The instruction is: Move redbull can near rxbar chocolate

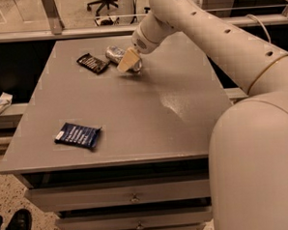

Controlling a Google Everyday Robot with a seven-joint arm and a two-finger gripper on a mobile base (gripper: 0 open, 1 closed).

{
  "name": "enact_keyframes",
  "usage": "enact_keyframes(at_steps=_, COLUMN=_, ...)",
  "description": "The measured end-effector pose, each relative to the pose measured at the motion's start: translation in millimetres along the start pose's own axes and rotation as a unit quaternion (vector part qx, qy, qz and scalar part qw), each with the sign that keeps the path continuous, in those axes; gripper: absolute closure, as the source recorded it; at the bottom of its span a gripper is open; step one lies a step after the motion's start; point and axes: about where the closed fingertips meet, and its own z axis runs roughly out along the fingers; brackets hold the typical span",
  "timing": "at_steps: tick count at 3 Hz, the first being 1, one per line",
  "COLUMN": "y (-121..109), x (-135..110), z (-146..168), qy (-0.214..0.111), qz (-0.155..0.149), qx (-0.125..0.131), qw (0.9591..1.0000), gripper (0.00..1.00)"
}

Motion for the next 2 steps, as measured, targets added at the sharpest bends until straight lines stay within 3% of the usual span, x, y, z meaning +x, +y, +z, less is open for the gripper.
enact_keyframes(at_steps=2, y=5.3, x=-2.9, z=-5.2, qy=-0.007, qz=-0.002, qx=-0.012, qw=0.9999, gripper=0.00)
